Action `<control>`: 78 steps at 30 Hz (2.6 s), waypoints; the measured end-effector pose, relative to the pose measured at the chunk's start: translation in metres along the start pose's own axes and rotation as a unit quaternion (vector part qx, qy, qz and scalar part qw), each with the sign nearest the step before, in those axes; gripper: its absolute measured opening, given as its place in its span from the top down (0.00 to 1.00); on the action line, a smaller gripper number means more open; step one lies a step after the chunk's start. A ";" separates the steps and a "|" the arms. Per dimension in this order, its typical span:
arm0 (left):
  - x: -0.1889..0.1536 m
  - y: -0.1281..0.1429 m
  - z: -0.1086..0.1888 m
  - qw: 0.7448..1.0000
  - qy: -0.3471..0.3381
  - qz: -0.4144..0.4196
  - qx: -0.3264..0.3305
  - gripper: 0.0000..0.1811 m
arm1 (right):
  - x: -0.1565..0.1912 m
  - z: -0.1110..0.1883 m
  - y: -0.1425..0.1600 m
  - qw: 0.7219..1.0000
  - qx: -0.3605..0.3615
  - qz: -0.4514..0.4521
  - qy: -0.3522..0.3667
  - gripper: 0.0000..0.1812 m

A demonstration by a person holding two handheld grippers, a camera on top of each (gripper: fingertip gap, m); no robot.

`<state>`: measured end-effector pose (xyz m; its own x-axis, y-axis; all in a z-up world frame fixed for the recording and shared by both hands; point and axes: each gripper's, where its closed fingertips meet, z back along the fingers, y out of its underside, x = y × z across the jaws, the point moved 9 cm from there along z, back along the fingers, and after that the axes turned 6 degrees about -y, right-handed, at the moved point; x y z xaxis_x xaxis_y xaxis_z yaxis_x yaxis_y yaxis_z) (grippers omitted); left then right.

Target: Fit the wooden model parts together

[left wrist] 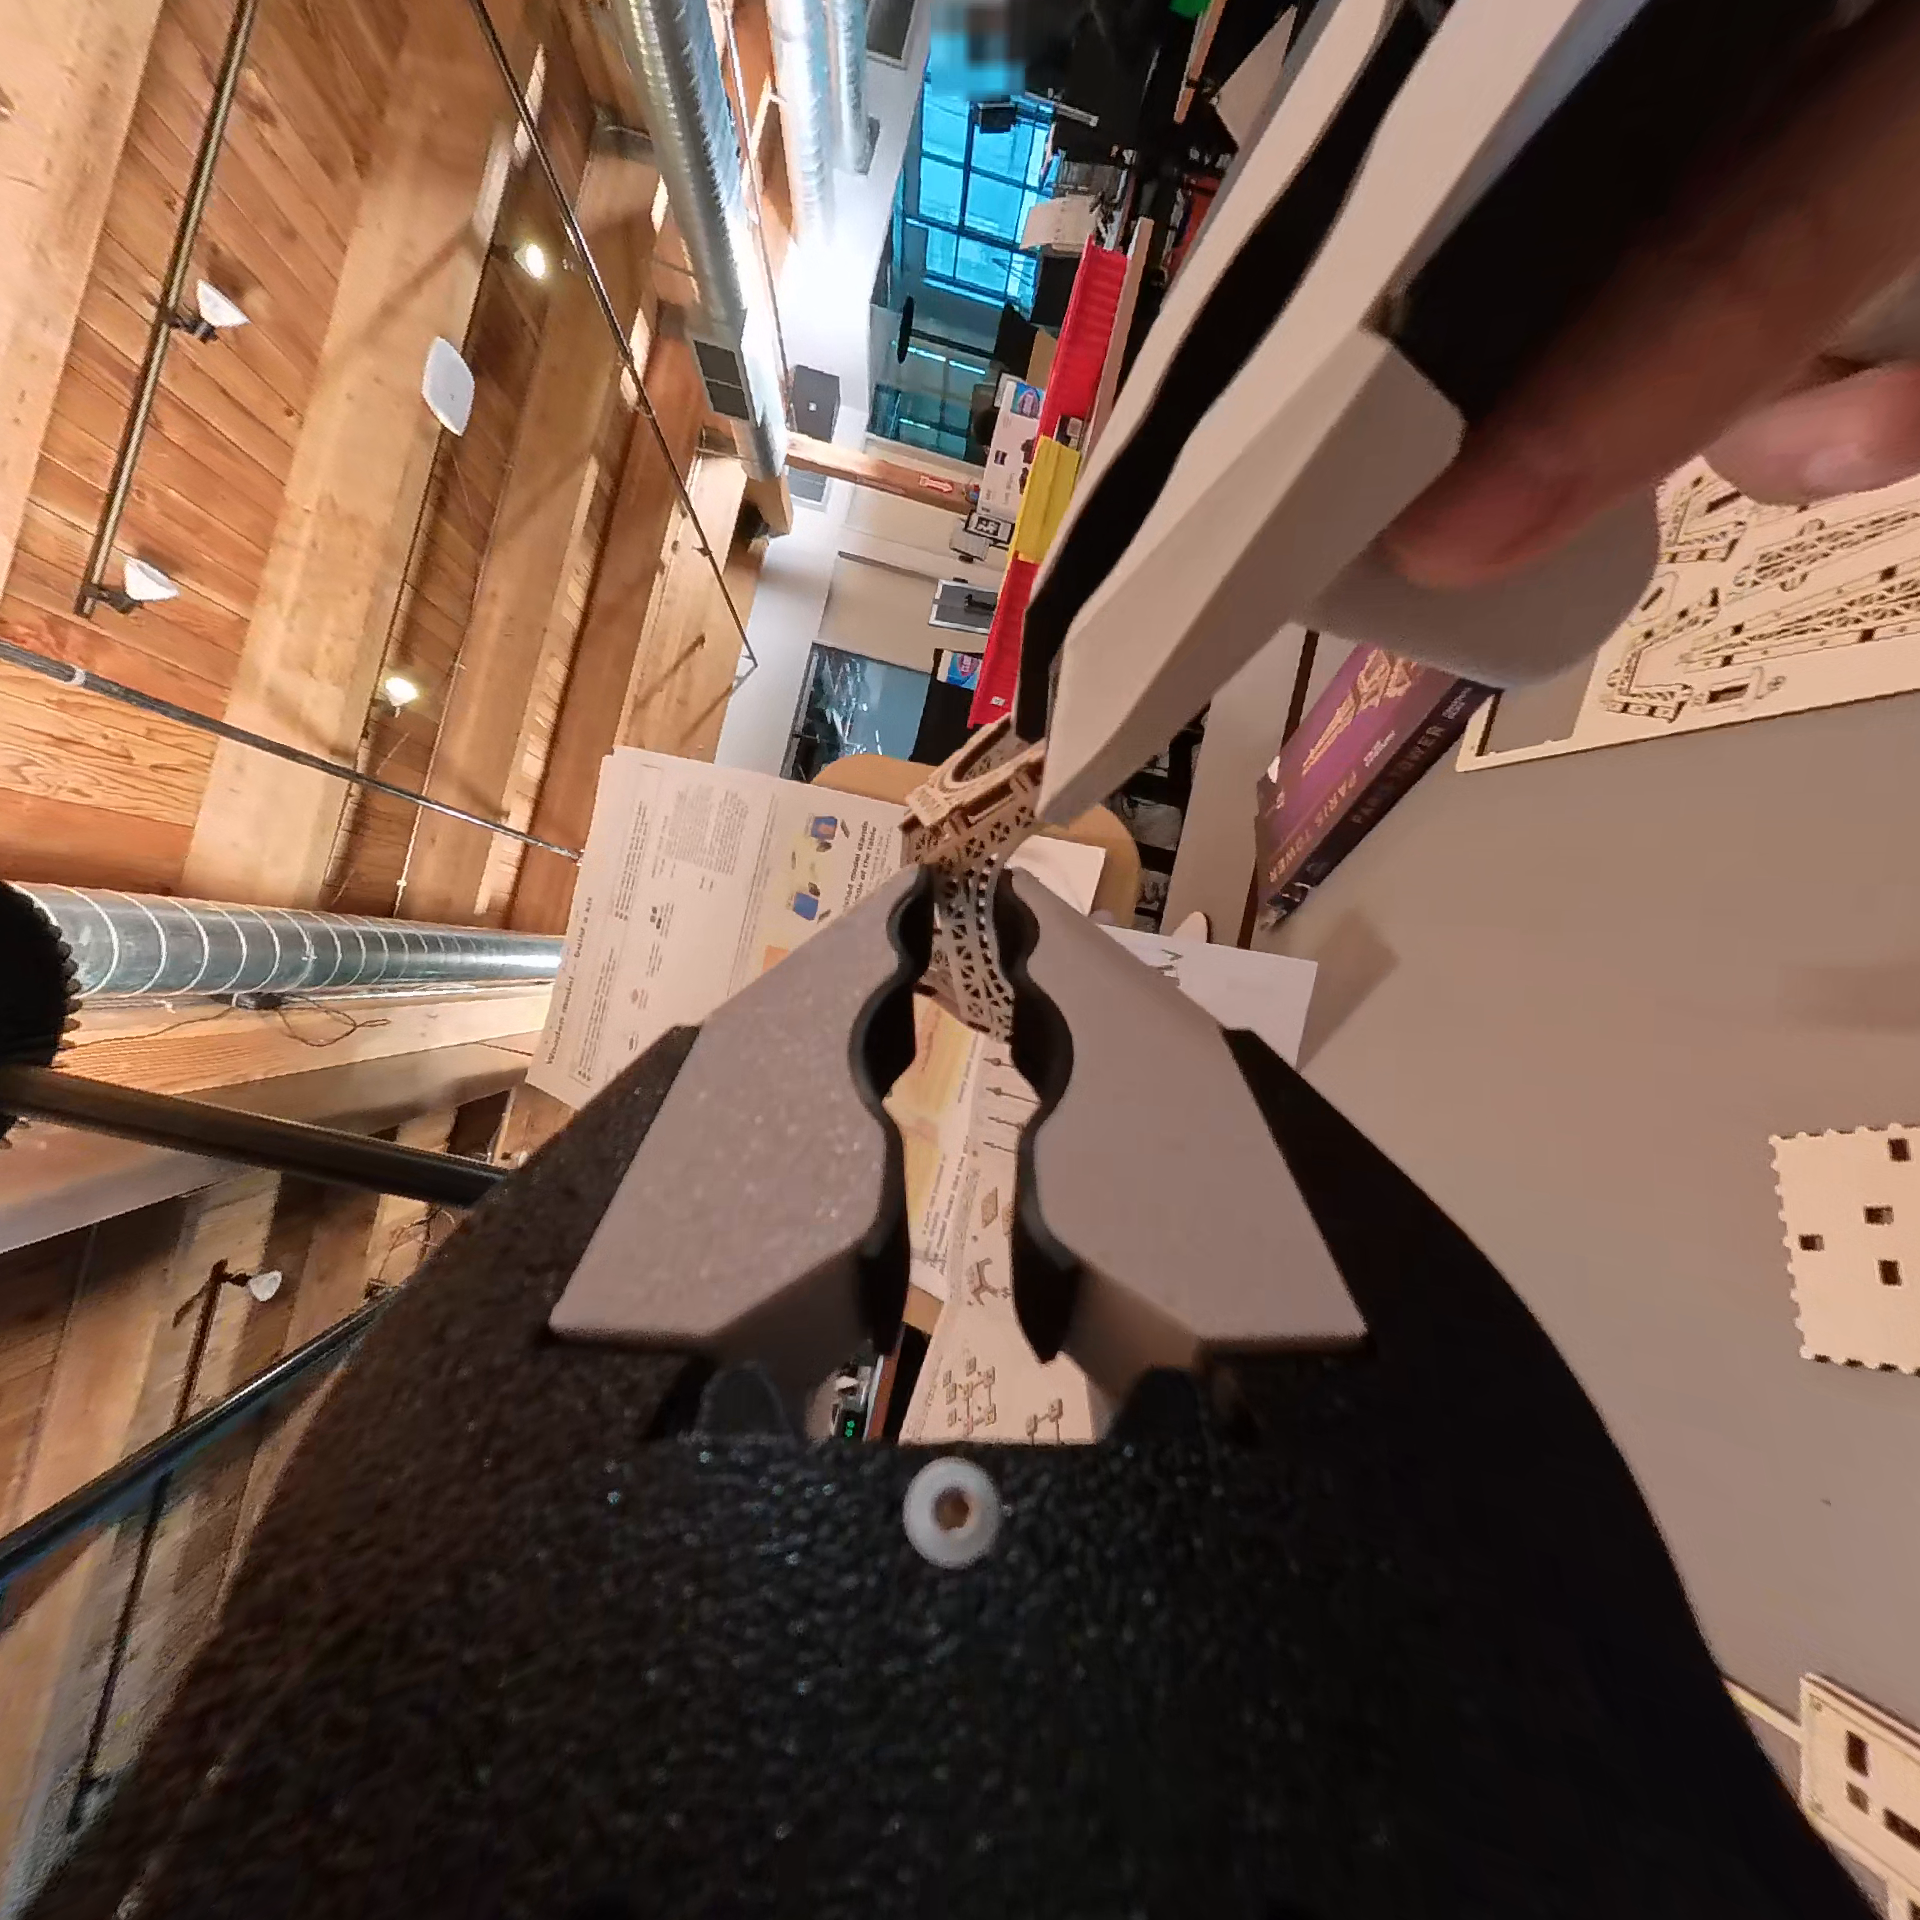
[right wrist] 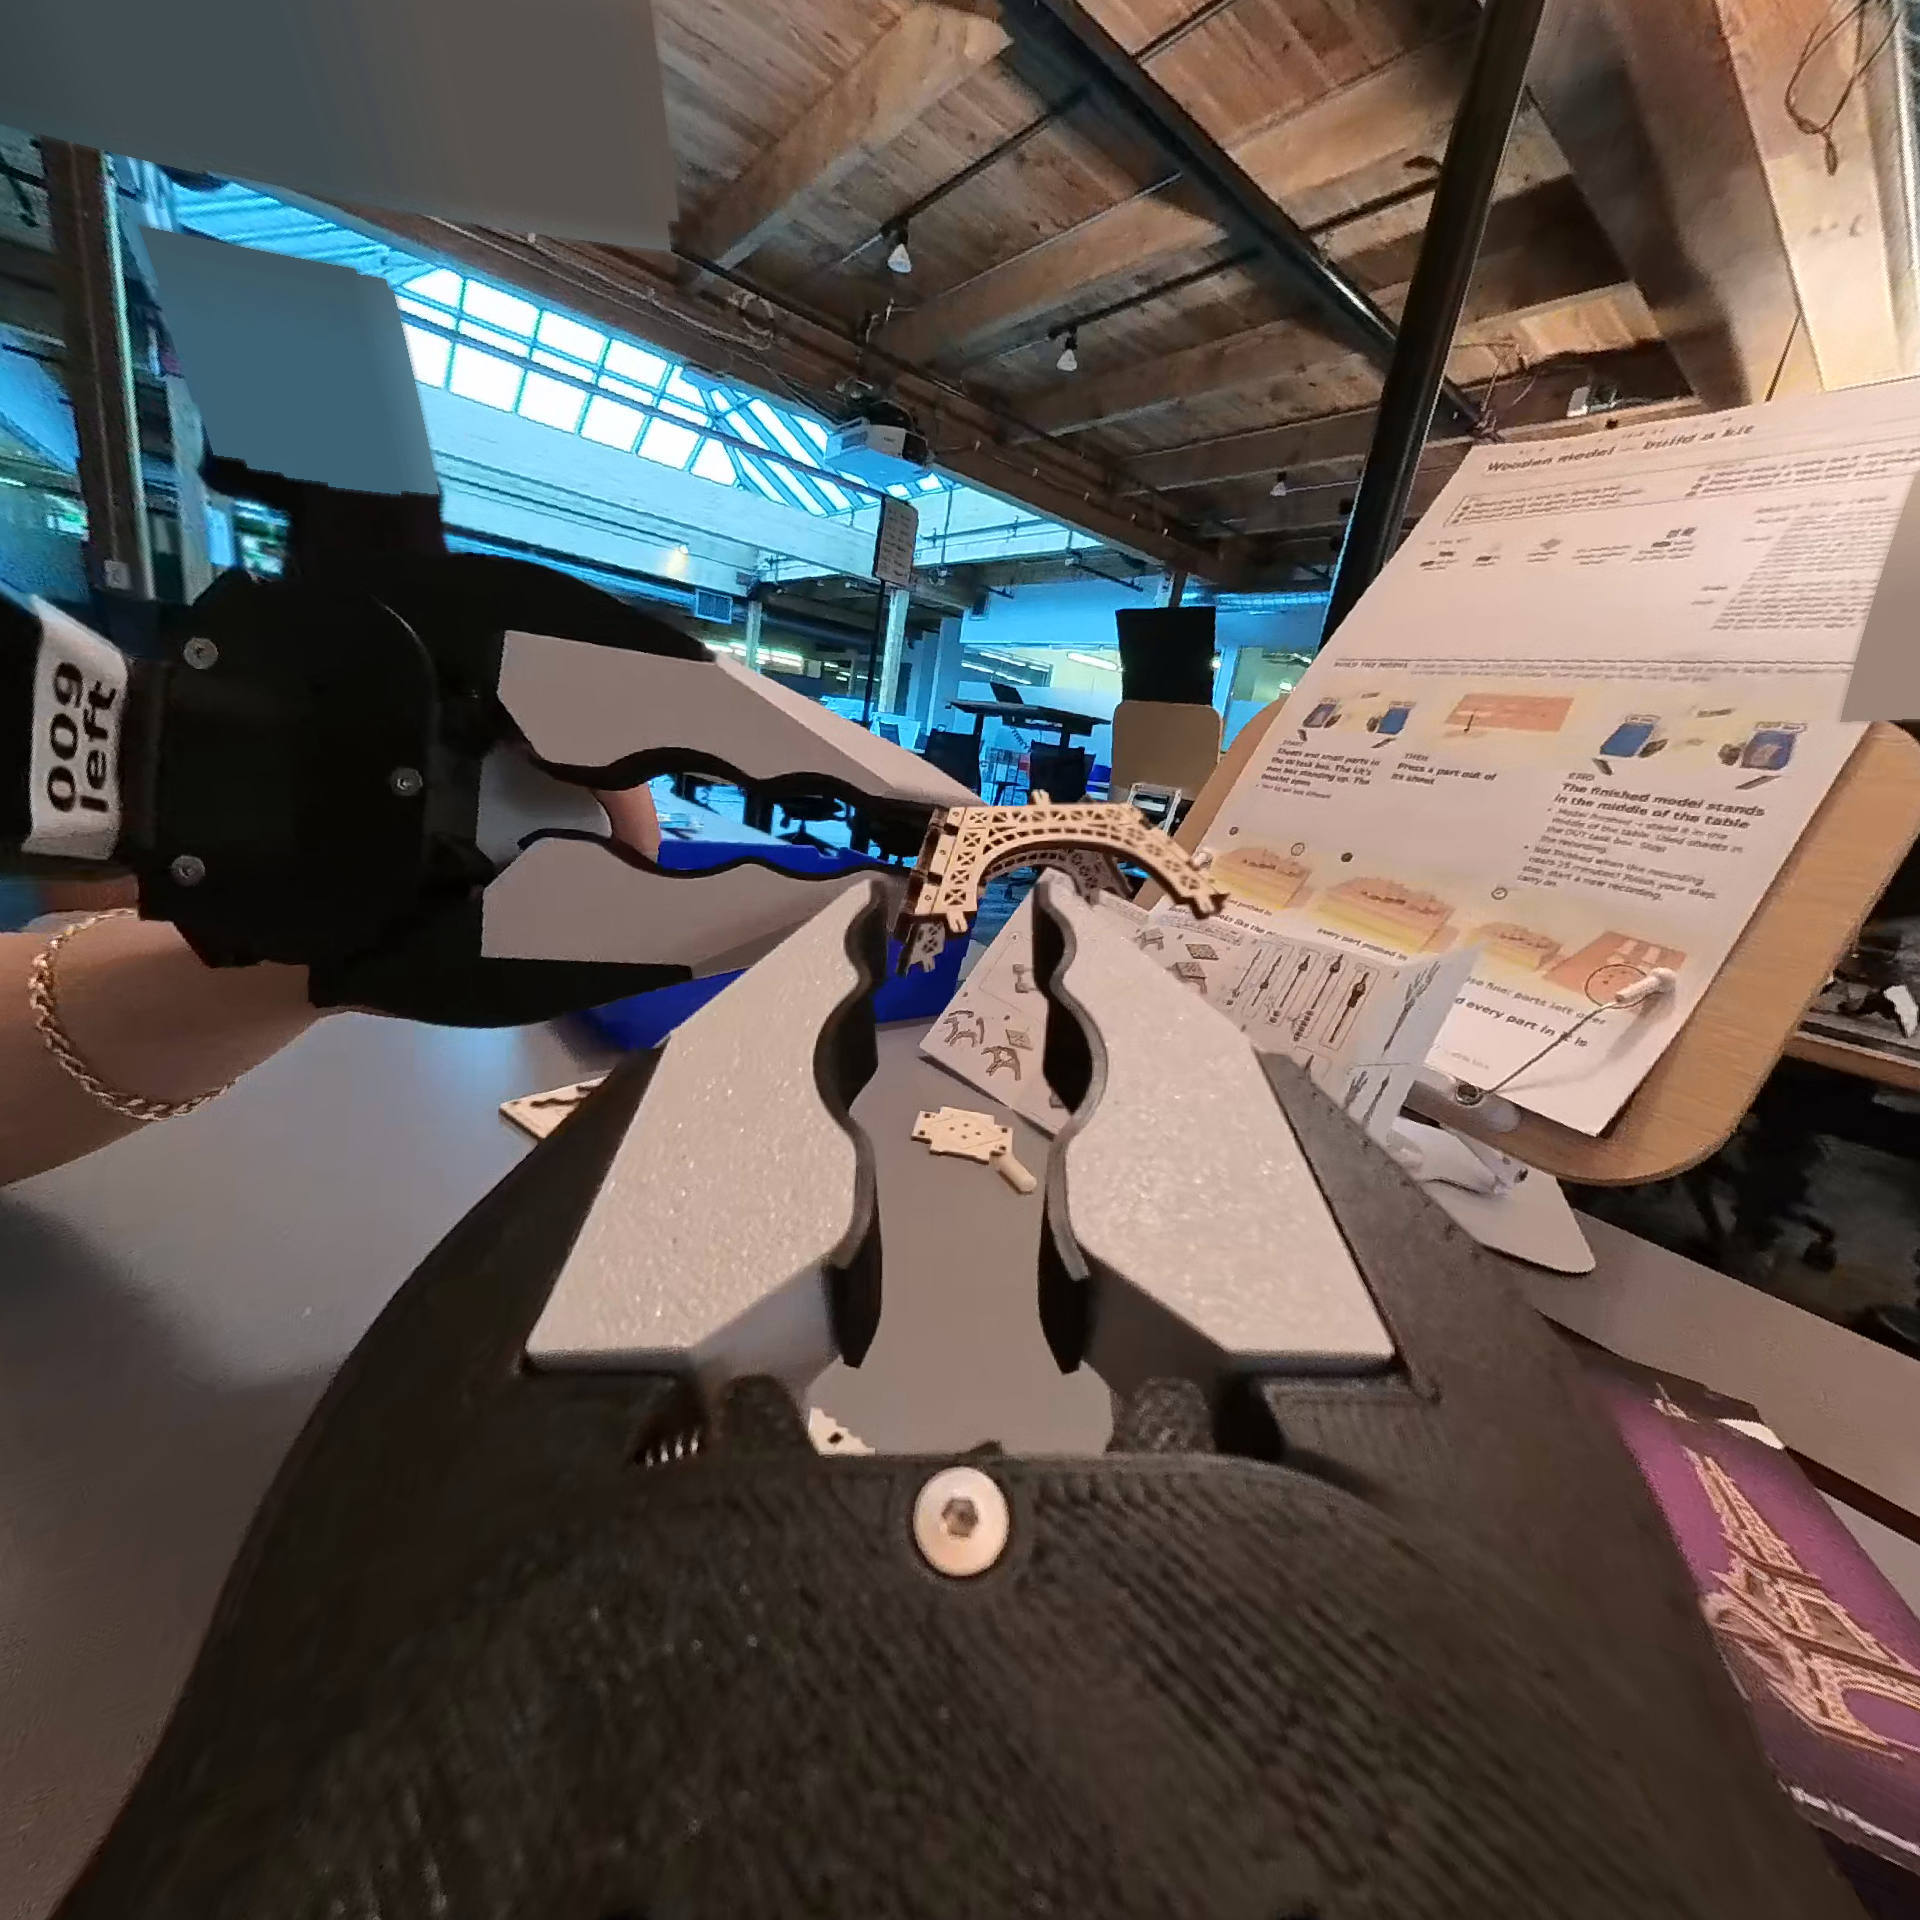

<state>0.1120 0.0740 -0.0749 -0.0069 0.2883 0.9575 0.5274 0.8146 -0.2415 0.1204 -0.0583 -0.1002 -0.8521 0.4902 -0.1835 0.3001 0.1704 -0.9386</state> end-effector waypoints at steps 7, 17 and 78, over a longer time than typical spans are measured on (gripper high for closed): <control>0.001 -0.004 0.003 1.000 -0.023 -0.012 -0.009 0.95 | 0.002 -0.001 -0.002 1.000 -0.015 -0.017 -0.006 0.89; 0.001 -0.005 0.004 0.999 -0.036 -0.024 -0.009 0.95 | 0.005 -0.002 -0.004 1.000 -0.023 -0.001 -0.005 0.93; -0.001 -0.008 0.006 0.999 -0.047 -0.026 -0.007 0.95 | 0.013 -0.001 -0.010 0.990 0.002 0.139 0.029 0.93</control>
<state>0.1029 0.0705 -0.0745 -0.1146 0.2921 0.9495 0.5353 0.8233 -0.1887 0.1065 -0.0532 -0.0926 -0.7102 0.5666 -0.4178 0.5178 0.0183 -0.8553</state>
